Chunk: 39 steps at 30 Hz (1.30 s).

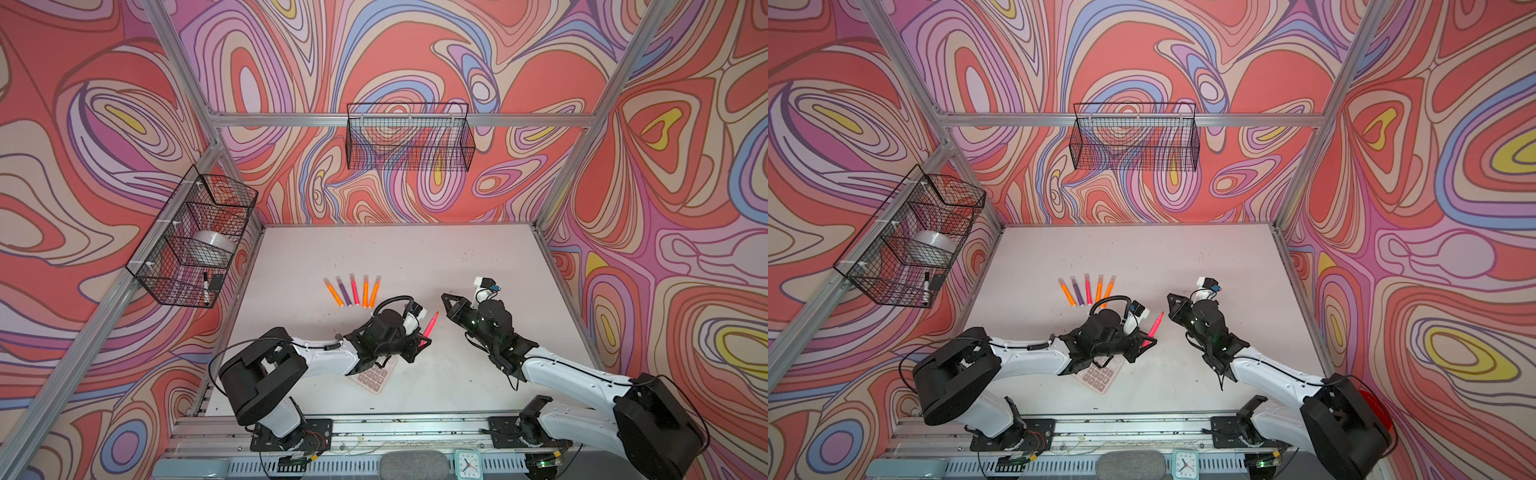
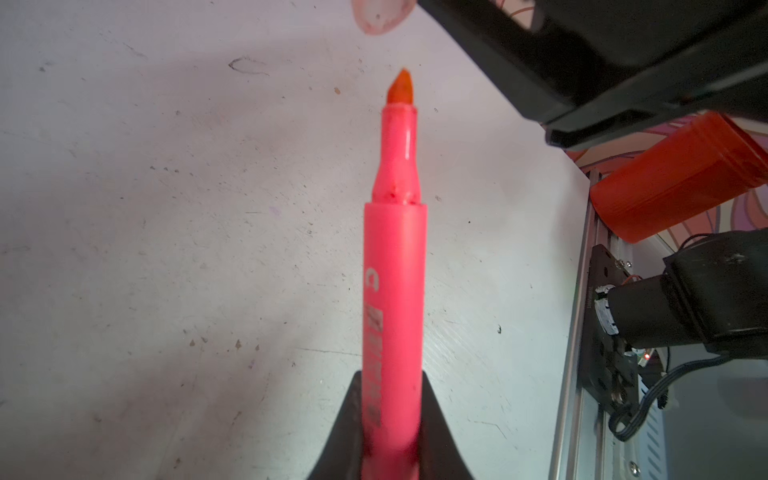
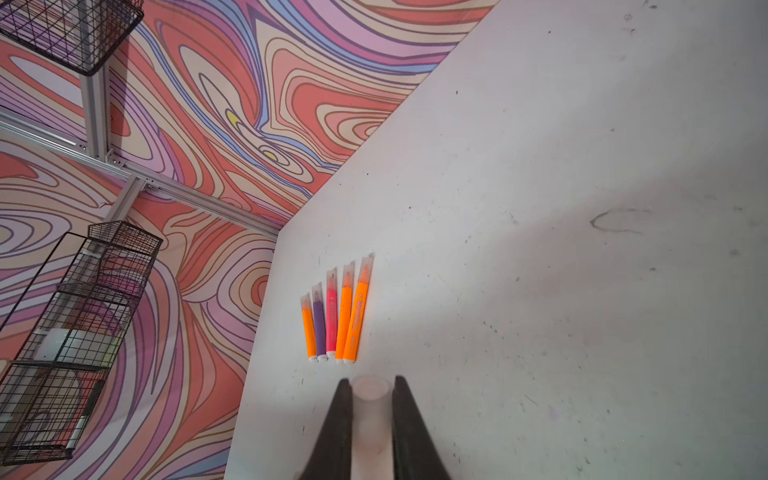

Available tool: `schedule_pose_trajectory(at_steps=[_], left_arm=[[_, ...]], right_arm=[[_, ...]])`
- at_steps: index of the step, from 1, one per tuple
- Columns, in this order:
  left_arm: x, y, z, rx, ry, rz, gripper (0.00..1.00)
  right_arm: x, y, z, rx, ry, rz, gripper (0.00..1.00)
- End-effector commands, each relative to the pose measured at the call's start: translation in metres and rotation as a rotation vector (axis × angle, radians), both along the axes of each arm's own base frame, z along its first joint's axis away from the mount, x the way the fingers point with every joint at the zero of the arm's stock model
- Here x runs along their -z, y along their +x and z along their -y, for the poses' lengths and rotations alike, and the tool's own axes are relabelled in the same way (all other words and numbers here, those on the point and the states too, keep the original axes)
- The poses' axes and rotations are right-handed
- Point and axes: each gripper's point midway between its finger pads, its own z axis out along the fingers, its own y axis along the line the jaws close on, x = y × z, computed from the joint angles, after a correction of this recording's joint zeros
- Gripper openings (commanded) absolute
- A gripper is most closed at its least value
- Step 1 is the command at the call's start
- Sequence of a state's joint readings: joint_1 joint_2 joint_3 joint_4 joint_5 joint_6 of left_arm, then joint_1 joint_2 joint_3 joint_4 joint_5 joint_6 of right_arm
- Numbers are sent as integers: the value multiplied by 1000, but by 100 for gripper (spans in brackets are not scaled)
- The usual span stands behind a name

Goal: Insert the pens into the pen caps
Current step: 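Lift the translucent cap with the right gripper over the pink marker tip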

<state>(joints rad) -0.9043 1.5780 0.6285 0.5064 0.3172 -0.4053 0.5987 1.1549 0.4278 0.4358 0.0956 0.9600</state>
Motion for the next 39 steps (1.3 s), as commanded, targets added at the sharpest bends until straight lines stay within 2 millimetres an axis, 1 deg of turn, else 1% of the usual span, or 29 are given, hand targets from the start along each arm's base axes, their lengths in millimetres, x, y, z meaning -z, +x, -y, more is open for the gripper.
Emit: schedule_pose_trajectory(at_steps=[1,5,11,22,32,39], left_arm=[[-14,7,10,-7,-44,18,0],[-11,7,10,-6,-42,12,0],[-12,8,10,-15,-44,9,0],[-18,9,8,-26,-49,24,0],[-25,9,8,-24,-62,34,0],[-25,9,6,-32,-58,39,0]], right_arm=[[-20,4,-8,-11,32,49,0],[-17,2,-8,-12,33,43,0],[-20,-2,-10,-21,36,49,0],[-16,-7,-10,-23,37,45,0],[-4,-7,-9,-12,18,24,0],[-1,-5,-8,-4,5,19,0]])
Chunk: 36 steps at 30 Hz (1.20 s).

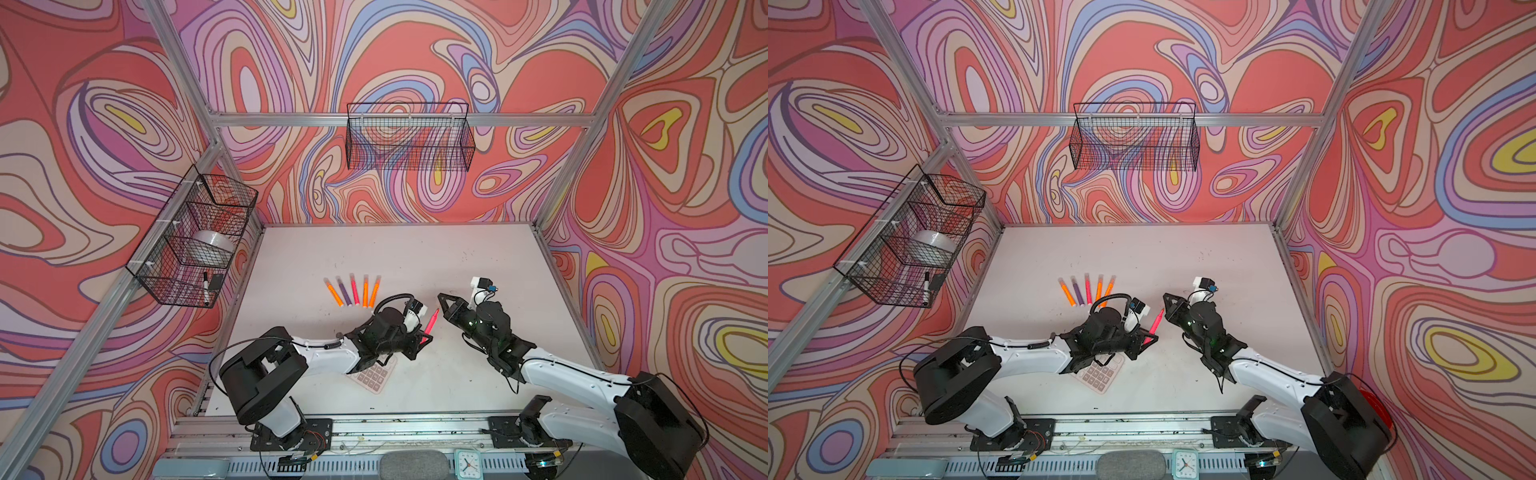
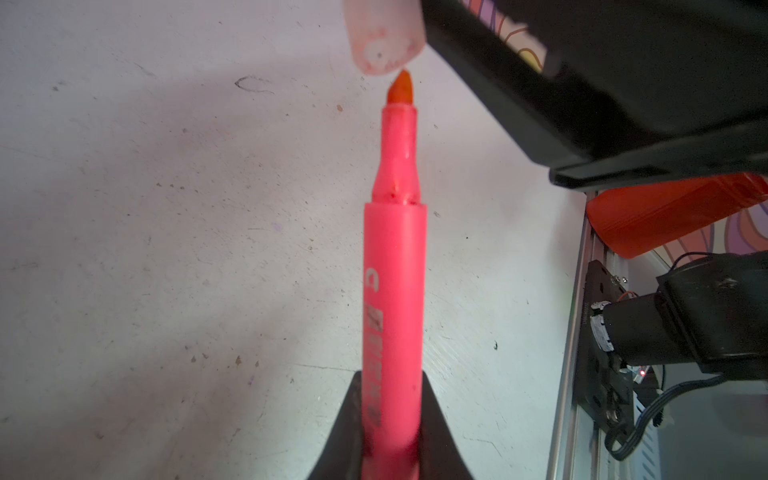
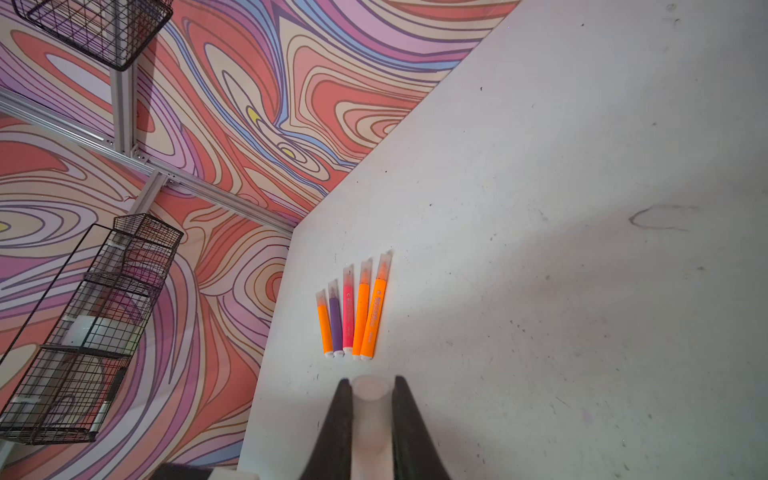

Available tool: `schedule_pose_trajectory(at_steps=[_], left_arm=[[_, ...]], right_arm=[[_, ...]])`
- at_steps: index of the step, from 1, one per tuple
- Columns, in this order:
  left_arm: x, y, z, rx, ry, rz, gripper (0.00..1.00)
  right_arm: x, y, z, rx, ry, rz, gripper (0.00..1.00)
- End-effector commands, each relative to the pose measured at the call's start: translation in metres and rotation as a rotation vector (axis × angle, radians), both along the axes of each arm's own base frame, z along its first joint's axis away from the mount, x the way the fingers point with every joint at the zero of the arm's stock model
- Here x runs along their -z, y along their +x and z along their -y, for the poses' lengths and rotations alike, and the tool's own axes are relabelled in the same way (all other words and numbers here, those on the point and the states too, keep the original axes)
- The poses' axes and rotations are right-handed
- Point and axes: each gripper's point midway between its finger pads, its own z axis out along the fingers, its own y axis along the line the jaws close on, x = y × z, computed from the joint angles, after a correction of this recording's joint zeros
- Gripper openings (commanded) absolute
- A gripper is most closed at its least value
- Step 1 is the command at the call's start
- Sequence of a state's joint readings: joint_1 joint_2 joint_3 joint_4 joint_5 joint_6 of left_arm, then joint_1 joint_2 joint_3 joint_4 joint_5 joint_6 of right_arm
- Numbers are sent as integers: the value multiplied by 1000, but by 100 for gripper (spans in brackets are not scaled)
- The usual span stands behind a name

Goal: Insert the pens into the pen caps
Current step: 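Lift the translucent cap with the right gripper over the pink marker tip, then lower the cap onto the pink marker tip held by the left gripper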

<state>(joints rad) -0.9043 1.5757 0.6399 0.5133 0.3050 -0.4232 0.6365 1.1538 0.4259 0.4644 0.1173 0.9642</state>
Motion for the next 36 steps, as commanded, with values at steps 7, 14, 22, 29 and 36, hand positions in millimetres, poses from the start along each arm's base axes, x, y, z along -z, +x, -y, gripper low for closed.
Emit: schedule_pose_trajectory(at_steps=[7,14,22,29,36], left_arm=[[-17,8,2,-34,-29,41,0],[-23,10,3,-42,-42,51,0],[-47,17,4,-55,-81,63,0],[-77,28,-1,-24,-234,-9,0],[-111,19,-8,33,-296,64,0]], right_arm=[[3,-5,-3,-13,11,1,0],[10,-11,-6,-19,-2,-10,0],[16,-15,-13,-39,8,-8,0],[-3,-26,-27,-110,26,98,0],[-20,-38,-44,-223,39,212,5]])
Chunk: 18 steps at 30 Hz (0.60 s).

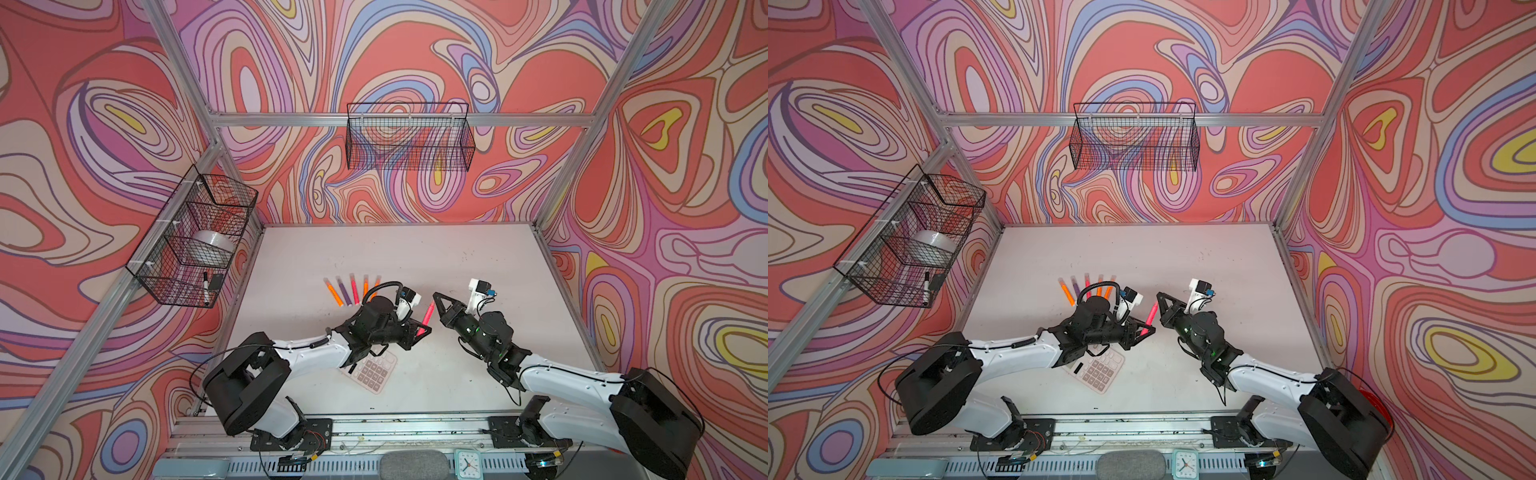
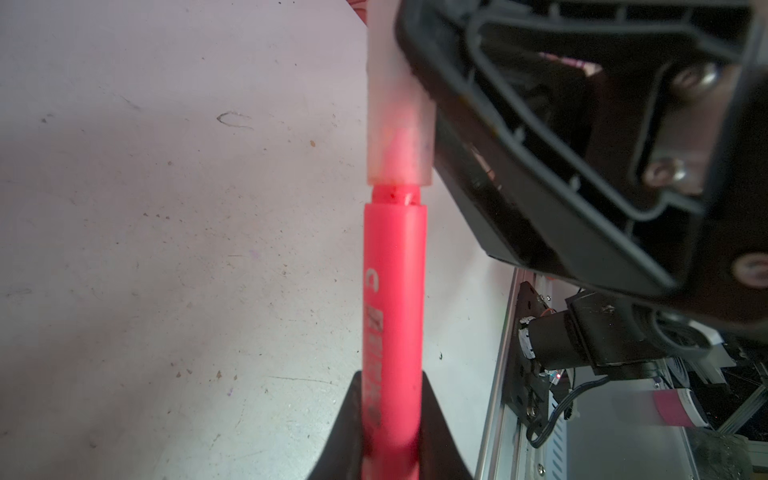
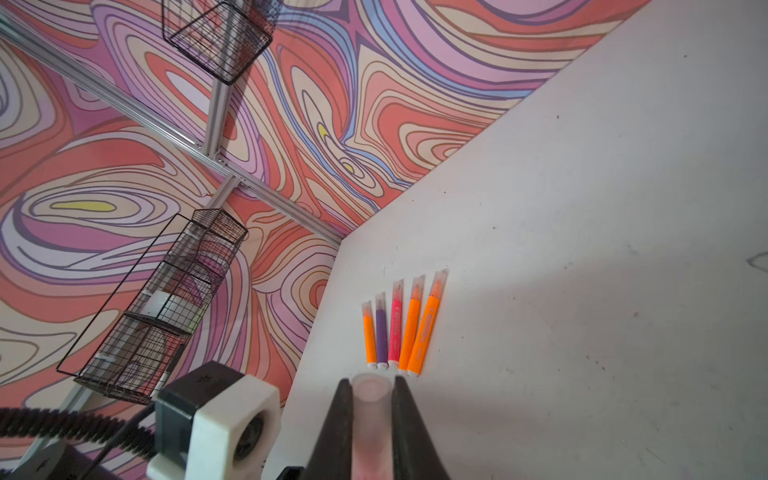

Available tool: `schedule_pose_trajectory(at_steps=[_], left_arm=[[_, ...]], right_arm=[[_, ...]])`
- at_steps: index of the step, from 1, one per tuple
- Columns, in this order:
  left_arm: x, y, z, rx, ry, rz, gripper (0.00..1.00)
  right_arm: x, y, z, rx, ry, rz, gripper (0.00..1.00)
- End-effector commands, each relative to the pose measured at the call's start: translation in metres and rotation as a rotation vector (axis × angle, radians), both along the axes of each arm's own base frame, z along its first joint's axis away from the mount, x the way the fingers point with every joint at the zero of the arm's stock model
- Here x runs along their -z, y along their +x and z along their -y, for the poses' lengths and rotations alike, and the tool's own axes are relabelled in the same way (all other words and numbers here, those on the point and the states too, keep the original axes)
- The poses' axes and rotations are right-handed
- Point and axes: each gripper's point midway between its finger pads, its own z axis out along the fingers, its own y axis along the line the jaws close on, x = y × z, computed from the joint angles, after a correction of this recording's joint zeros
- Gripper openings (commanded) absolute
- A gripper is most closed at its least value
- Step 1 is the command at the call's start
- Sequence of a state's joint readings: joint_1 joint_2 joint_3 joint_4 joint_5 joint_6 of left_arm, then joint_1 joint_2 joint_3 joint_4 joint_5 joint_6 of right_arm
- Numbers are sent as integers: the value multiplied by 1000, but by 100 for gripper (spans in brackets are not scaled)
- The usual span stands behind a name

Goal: Insert the pens into the pen caps
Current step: 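Lower the cap onto the pink marker tip held by the left gripper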

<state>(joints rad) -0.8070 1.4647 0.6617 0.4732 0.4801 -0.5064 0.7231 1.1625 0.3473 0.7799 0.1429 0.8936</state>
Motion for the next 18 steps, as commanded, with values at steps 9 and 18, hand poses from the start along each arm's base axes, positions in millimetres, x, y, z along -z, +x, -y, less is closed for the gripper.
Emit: schedule_pose_trajectory(at_steps=[9,18], left_arm=[[-88,-2,-10,22,-215,186,0],[-98,-12,-17,42,-230,224,0]], right_arm=[[-1,-43,-32,-262,-21,126,10],[-6,-51,-39,-301,-29,153,26]])
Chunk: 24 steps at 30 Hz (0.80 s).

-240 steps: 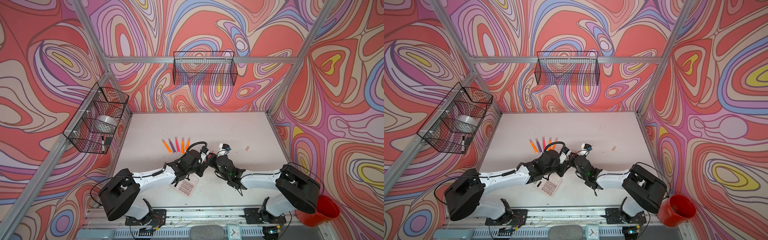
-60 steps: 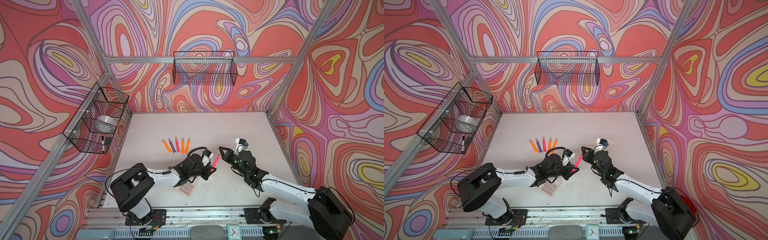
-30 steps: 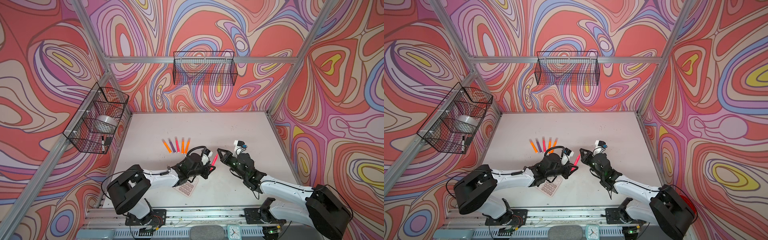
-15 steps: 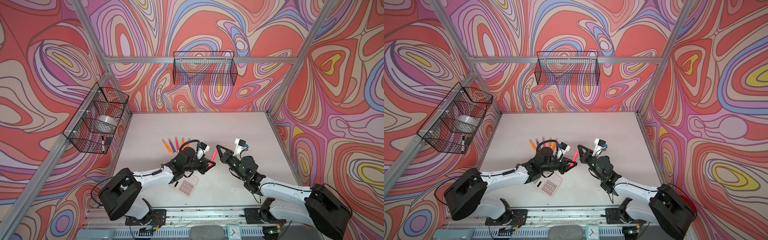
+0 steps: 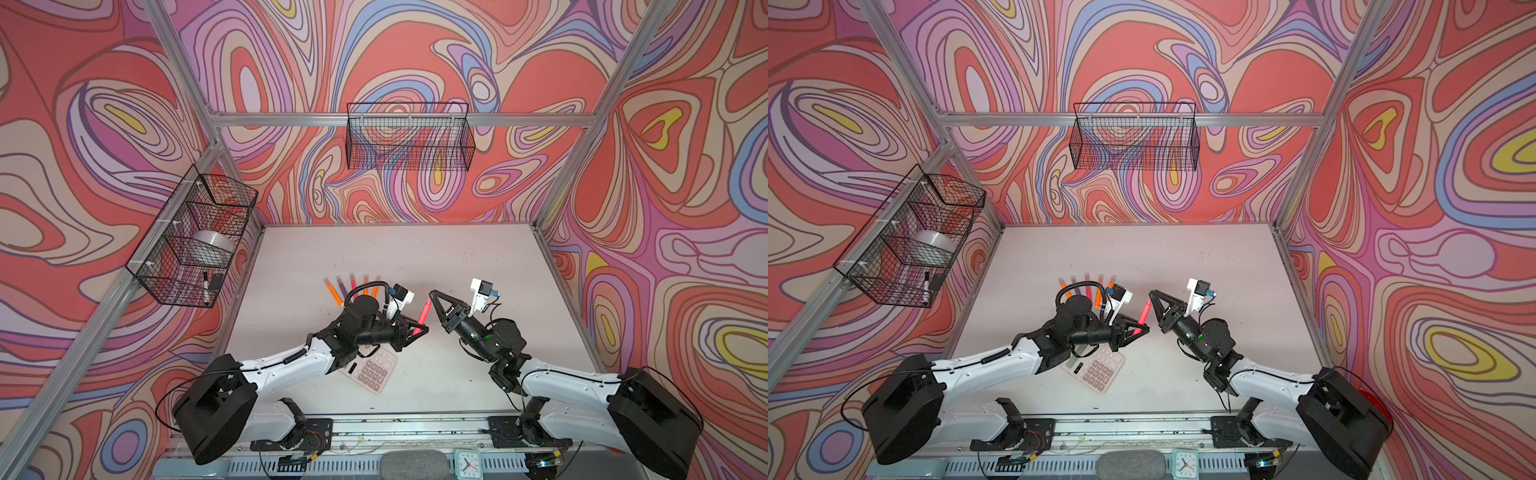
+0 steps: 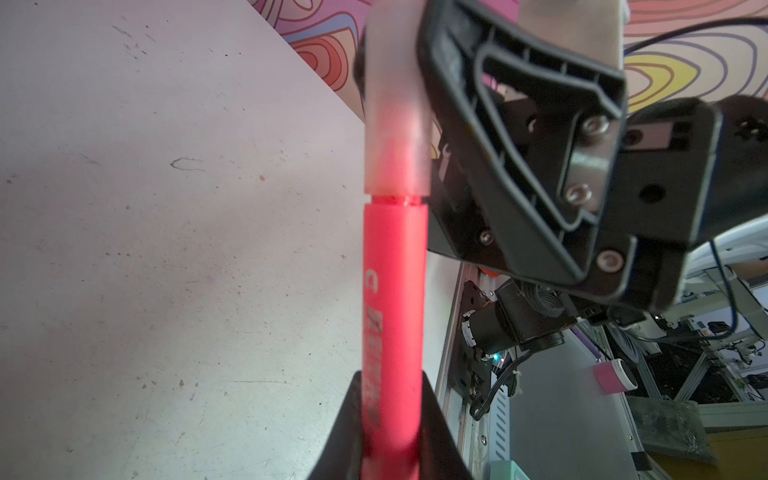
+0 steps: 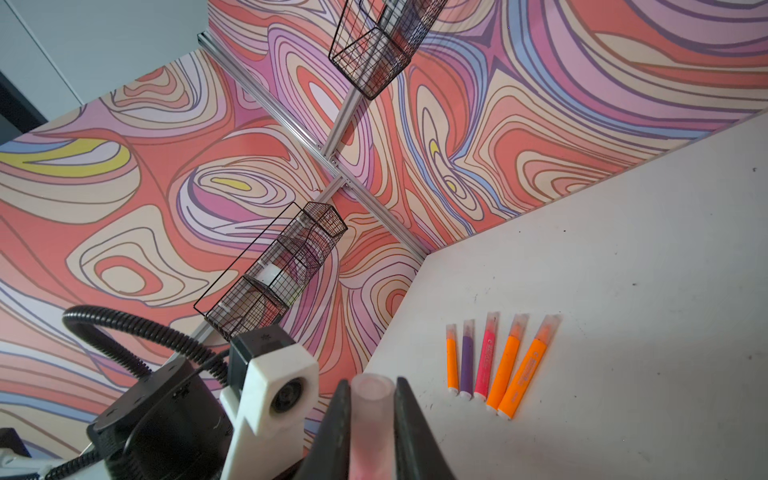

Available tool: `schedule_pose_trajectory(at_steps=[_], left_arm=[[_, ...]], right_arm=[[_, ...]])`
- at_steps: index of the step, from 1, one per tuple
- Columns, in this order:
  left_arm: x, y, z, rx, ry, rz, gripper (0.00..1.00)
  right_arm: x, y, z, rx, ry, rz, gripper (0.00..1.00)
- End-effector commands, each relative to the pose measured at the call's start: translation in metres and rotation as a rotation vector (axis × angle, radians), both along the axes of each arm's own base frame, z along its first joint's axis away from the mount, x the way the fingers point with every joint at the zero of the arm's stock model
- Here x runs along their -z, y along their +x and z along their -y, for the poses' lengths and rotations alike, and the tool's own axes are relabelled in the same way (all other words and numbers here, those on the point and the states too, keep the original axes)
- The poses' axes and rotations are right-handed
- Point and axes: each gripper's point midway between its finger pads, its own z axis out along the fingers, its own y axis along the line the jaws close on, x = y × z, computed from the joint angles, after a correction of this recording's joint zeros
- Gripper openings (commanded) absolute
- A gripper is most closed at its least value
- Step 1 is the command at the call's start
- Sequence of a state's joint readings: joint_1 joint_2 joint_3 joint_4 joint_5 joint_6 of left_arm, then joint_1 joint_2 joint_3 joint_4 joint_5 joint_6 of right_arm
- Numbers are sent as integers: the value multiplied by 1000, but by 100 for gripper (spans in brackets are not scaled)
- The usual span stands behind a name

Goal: Insert the pens into the pen caps
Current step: 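Lower the cap onto the pink marker tip held by the left gripper, then open the right gripper and press the cap down onto the pink marker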

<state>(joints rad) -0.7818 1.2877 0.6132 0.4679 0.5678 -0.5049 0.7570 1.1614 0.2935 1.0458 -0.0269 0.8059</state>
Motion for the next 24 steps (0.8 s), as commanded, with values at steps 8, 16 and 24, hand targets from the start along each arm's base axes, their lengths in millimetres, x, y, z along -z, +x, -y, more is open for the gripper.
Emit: schedule_pose_trajectory(at_steps=[8,16,24], left_arm=[[-45,0,-7,-2,-94,192,0],[-6,6,-16,-69,52,325,0],[21,-8,-15,-65,118,412,0]], right_arm=[[29,-16,10,12,-136,-58,56],[-3,-30,24,18,-95,14,65],[-8,-19,19,39,-100,8,65]])
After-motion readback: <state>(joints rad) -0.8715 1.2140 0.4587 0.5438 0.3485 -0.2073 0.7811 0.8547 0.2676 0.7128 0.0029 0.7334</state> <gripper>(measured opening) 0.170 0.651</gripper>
